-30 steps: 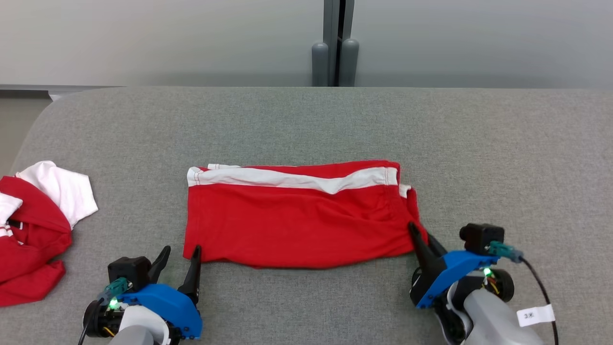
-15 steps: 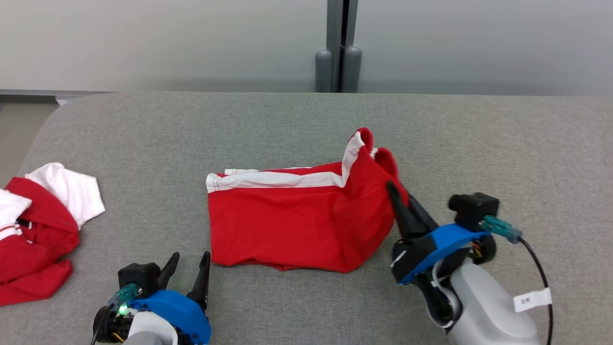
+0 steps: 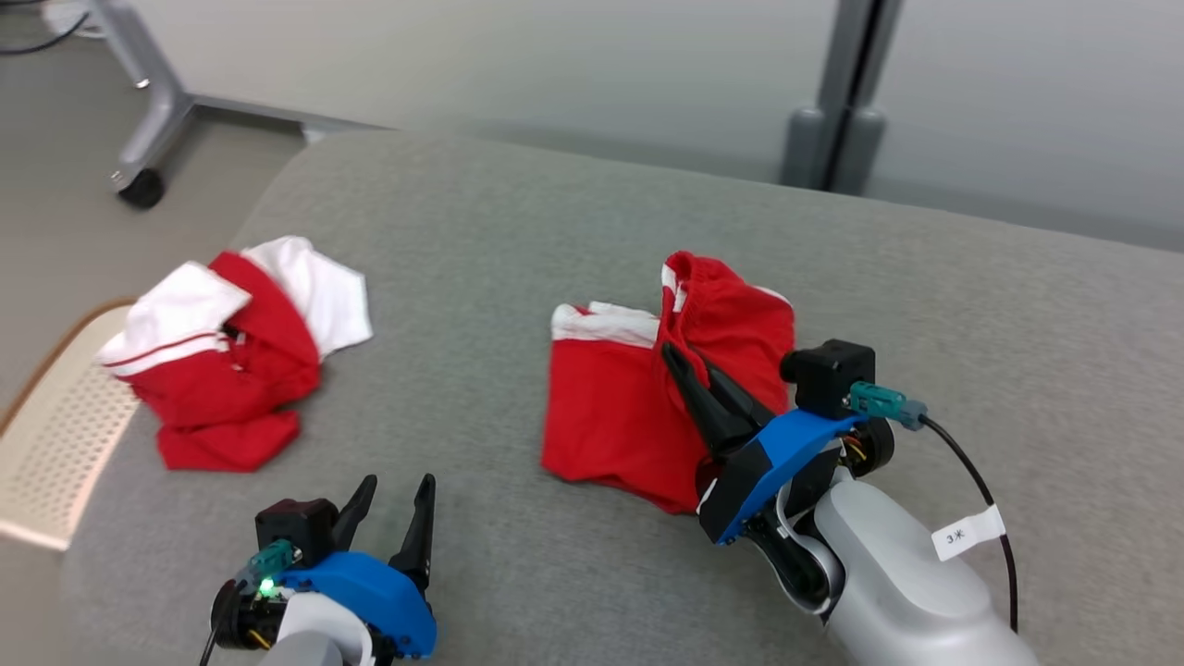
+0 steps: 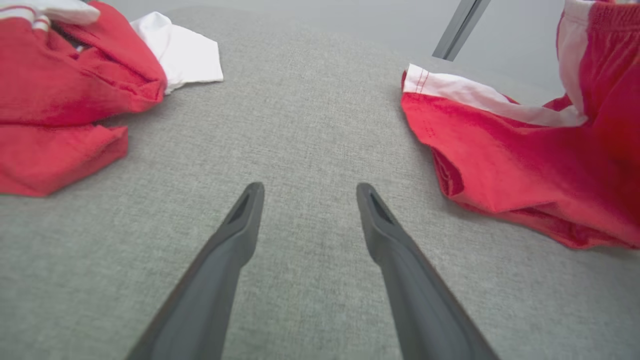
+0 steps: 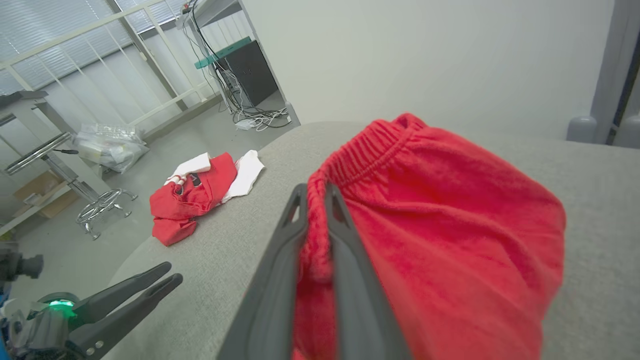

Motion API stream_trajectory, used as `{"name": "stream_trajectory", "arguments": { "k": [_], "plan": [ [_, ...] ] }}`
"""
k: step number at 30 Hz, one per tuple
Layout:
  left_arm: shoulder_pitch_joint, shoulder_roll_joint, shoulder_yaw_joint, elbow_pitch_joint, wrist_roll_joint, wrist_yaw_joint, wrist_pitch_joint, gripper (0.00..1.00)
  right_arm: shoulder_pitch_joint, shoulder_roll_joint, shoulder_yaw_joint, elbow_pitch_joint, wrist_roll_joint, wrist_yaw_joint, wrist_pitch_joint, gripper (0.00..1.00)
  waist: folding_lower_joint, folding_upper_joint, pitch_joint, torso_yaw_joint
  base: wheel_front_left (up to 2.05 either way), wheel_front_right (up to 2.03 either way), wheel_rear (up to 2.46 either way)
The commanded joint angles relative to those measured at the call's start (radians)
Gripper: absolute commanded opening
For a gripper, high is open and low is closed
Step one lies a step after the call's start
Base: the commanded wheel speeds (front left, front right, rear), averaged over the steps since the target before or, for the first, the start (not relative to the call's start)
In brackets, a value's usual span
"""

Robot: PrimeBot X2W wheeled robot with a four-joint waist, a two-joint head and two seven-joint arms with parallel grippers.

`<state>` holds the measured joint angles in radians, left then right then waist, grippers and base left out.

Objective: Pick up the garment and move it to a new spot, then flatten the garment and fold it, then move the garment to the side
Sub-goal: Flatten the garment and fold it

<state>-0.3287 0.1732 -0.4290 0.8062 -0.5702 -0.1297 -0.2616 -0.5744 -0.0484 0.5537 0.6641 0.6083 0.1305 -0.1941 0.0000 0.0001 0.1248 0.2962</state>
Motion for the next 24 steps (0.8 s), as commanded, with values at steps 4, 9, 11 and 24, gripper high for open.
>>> {"name": "stream_trajectory", "arguments": {
  "k": [4,9,11,24],
  "plan": [
    [-0.006,-0.008,-0.013,0.001,-0.011,-0.002,-0.005,1.0,-0.048,-0.004,0.024,0.061,0.013,0.0,-0.005,0.0,0.0,-0.0001,0.046,0.105,0.0,0.0,0.0],
    [-0.006,-0.013,-0.021,0.005,-0.024,-0.002,-0.005,1.0,-0.084,-0.004,0.06,0.128,0.026,0.0,-0.016,1.0,0.0,-0.0001,0.059,0.154,0.0,0.0,0.0],
    [-0.005,-0.012,-0.018,0.003,-0.027,-0.002,-0.005,1.0,-0.091,-0.004,0.082,0.122,0.056,0.0,-0.03,1.0,0.0,-0.0001,0.062,0.156,0.0,0.0,0.0],
    [0.037,0.009,0.134,-0.106,0.076,0.024,-0.005,1.0,-0.05,-0.004,-0.231,0.15,-0.127,0.0,-0.072,1.0,0.0,-0.0001,0.029,-0.002,0.0,0.0,0.0]
  ]
}}
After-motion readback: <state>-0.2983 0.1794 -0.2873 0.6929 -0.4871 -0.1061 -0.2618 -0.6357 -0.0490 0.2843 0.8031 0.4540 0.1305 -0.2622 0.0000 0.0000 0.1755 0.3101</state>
